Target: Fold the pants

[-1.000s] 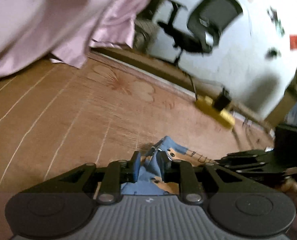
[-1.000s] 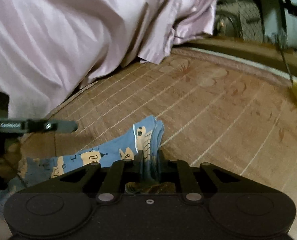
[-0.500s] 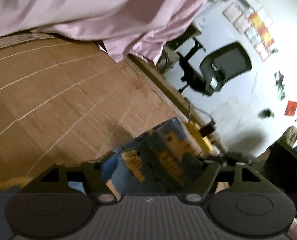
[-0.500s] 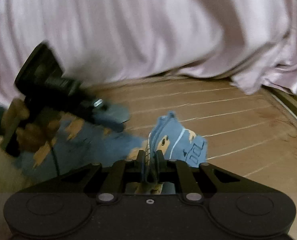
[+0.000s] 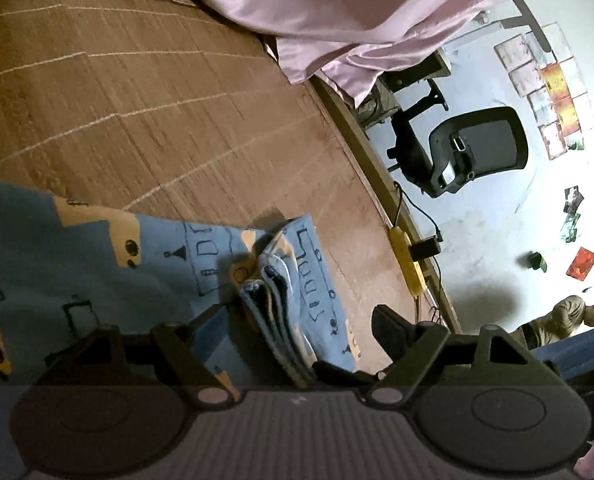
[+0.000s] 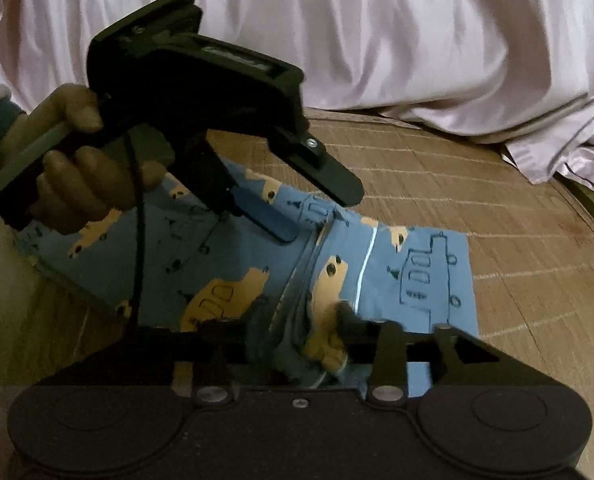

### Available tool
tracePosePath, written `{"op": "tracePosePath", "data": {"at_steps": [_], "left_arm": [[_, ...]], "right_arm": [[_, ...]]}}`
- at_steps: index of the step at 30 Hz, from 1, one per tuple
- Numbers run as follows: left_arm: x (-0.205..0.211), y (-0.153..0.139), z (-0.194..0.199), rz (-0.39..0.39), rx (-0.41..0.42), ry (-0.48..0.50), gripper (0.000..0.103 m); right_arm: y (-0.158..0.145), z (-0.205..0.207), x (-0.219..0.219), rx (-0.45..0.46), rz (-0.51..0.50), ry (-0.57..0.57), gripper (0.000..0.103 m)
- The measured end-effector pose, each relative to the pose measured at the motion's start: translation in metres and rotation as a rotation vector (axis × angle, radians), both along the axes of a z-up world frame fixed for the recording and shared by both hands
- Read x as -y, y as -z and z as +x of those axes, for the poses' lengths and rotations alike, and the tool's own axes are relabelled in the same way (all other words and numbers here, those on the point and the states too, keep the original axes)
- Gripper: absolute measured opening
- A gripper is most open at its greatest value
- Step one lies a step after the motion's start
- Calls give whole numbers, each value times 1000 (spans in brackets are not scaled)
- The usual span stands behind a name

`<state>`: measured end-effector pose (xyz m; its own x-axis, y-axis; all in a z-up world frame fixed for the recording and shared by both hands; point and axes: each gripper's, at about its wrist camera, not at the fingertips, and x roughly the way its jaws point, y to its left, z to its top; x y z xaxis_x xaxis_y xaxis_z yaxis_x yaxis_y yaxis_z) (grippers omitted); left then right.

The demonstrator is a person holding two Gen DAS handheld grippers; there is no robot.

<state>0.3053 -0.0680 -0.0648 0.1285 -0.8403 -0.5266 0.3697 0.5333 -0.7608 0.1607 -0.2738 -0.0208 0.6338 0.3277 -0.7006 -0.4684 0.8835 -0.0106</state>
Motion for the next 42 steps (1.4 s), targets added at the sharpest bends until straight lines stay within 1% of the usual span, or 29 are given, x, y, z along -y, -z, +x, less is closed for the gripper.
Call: {"op": "tracePosePath", "data": {"at_steps": [1, 2, 4, 6, 9, 11, 13, 14, 15, 16, 17, 19, 20, 21, 22, 23, 24, 25, 26, 29, 33, 36, 42], "left_arm": [[2, 1, 1, 5, -4, 3, 83], [6, 2, 2, 16, -9, 7, 83], [10, 3, 3, 38, -17, 6, 83], [11, 6, 3, 61, -26, 5, 81], [10, 9, 3, 80, -41, -8, 78], [9, 9, 4, 84, -49, -22, 77], [10, 8, 4, 108, -47, -35, 74], [11, 7, 4, 121, -47, -39, 71], [13, 4, 3, 131, -40, -39, 66], [14, 2, 3, 143, -26, -36, 63], [17, -1, 2, 168, -8, -32, 57], [22, -3, 0, 198, 3, -20, 54], [23, -3, 0, 205, 3, -23, 50], [25, -4, -1, 221, 7, -32, 41], [26, -5, -2, 240, 13, -38, 34], [28, -5, -3, 263, 19, -45, 23], [30, -6, -3, 284, 23, -52, 19], [29, -6, -4, 289, 22, -57, 18], [29, -8, -6, 285, 19, -66, 14], [30, -14, -11, 303, 44, -78, 11], [38, -33, -20, 354, 122, -94, 10], [45, -48, -24, 370, 172, -95, 10], [47, -69, -36, 386, 175, -139, 10]], "right_arm": [[0, -4, -1, 8, -13, 8, 60], [0, -7, -2, 21, -33, 10, 63], [3, -9, -7, 41, -78, -3, 64], [6, -10, -9, 52, -102, -9, 63], [8, -12, -10, 58, -107, -10, 59], [10, -14, -13, 57, -119, -35, 46], [12, -15, -14, 58, -130, -47, 40], [13, -14, -14, 59, -129, -47, 38], [13, -13, -13, 57, -125, -47, 34], [13, -12, -12, 52, -117, -47, 29], [12, -13, -11, 53, -112, -43, 26], [11, -12, -9, 58, -95, -39, 23], [11, -12, -8, 59, -88, -36, 22], [12, -12, -7, 59, -82, -35, 21], [13, -12, -7, 60, -77, -35, 21], [13, -12, -7, 62, -72, -35, 21], [13, -12, -6, 64, -65, -35, 21], [12, -13, -5, 69, -58, -36, 21], [12, -14, -4, 75, -55, -40, 20], [10, -13, -2, 92, -47, -42, 20], [1, -15, 4, 116, -8, -26, 19], [-4, -23, 11, 143, 17, -26, 18], [-9, -39, 16, 173, 38, -48, 16]]}}
